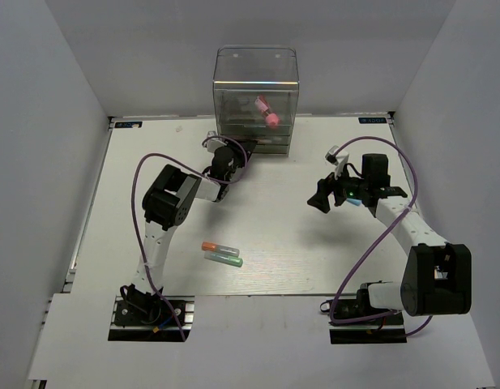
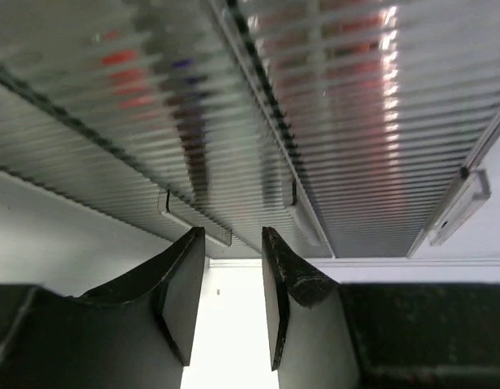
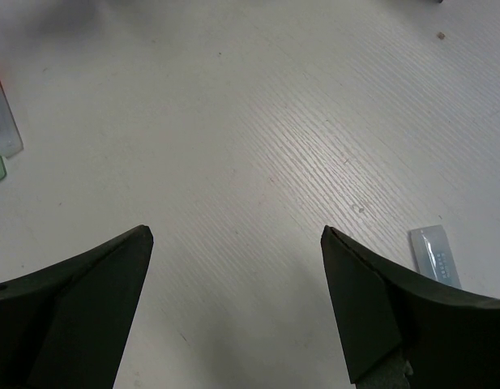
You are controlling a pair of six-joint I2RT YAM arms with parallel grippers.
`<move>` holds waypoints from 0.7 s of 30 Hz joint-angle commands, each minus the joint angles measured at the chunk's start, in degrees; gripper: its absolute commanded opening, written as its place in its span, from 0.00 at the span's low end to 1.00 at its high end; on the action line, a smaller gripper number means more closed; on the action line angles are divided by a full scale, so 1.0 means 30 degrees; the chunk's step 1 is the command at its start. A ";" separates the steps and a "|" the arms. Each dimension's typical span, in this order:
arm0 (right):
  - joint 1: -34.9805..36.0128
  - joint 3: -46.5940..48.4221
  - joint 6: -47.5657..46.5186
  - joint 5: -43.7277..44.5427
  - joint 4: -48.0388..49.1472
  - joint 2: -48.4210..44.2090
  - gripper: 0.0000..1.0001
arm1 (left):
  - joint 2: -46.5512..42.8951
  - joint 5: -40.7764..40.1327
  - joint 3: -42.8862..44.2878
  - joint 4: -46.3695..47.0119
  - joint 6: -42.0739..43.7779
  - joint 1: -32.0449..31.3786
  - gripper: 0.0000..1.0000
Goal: Sort the stationery into containers
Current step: Open the drawer
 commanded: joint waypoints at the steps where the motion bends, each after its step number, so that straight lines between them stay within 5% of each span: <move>1: -0.0171 0.0173 -0.0196 -0.0338 0.0272 -0.0134 0.90 | -0.0077 -0.0062 0.0545 -0.0823 0.0235 0.0153 0.45; 17: -0.0464 0.0114 -0.0196 -0.0631 0.0243 -0.0252 0.90 | 0.0507 -0.0441 0.1336 -0.1469 0.0235 0.0329 0.49; 21: -0.0668 0.0056 -0.0225 -0.0749 0.0213 -0.0223 0.90 | 0.0917 -0.0443 0.1512 -0.1292 0.0235 0.0329 0.40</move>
